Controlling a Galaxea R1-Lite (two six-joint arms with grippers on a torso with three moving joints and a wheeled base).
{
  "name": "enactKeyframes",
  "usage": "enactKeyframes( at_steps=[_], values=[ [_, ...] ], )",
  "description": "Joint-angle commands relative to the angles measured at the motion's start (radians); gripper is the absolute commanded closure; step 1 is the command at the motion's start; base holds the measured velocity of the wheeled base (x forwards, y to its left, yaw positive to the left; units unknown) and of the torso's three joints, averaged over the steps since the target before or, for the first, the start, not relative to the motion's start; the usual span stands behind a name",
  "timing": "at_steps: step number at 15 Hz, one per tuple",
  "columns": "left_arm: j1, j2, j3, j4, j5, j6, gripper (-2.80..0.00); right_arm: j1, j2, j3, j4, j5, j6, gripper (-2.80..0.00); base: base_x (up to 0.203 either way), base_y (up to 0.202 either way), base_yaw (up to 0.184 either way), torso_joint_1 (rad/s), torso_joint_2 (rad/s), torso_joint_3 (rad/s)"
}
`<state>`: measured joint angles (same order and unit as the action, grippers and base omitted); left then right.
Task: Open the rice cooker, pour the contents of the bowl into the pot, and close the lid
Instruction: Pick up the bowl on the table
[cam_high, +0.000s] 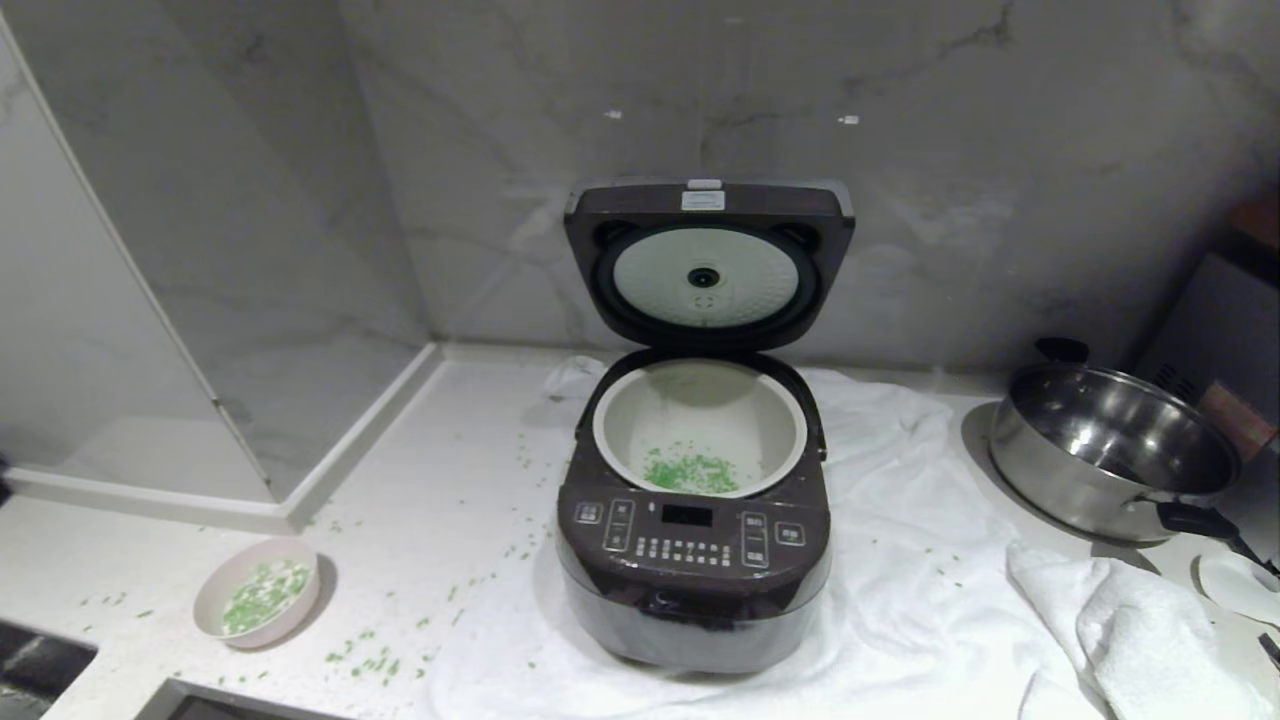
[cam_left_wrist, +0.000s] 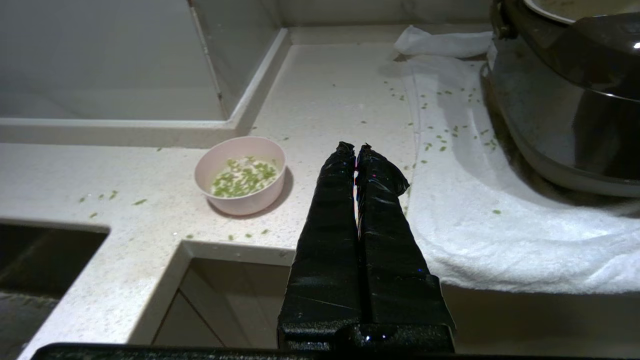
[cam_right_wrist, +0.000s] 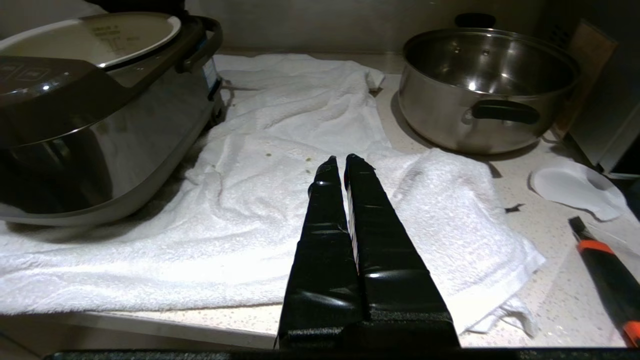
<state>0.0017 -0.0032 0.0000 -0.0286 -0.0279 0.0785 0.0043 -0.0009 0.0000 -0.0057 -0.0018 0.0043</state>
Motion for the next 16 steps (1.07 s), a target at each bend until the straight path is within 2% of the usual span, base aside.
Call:
enactKeyframes(
  at_steps=[1,7,12,15,16],
  values=[
    [0.0,0.002,0.015,-0.001,0.0,-0.016,0.0,0.0,0.001,0.002,0.0,0.0,0.0,0.0,0.006,0.003,-0.058,0.007,-0.01,0.002],
    [0.0,0.002,0.015,-0.001,-0.003,-0.016,0.0,0.0,0.001,0.002,0.0,0.0,0.0,0.0,0.0,0.0,0.0,0.0,0.0,0.0],
    [-0.002,0.002,0.015,-0.001,0.002,-0.026,0.0,0.0,0.001,0.002,0.0,0.0,0.0,0.0,0.158,0.0,0.0,0.01,0.0,0.003],
    [-0.002,0.002,0.015,-0.001,0.003,-0.048,0.0,0.0,0.001,0.002,0.0,0.0,0.0,0.0,0.021,0.0,0.001,0.004,0.0,-0.002],
    [-0.001,0.001,0.01,0.004,0.022,-0.053,0.0,0.0,0.001,0.002,0.0,0.0,0.0,0.0,0.0,0.0,0.0,0.0,0.0,0.0]
  ],
)
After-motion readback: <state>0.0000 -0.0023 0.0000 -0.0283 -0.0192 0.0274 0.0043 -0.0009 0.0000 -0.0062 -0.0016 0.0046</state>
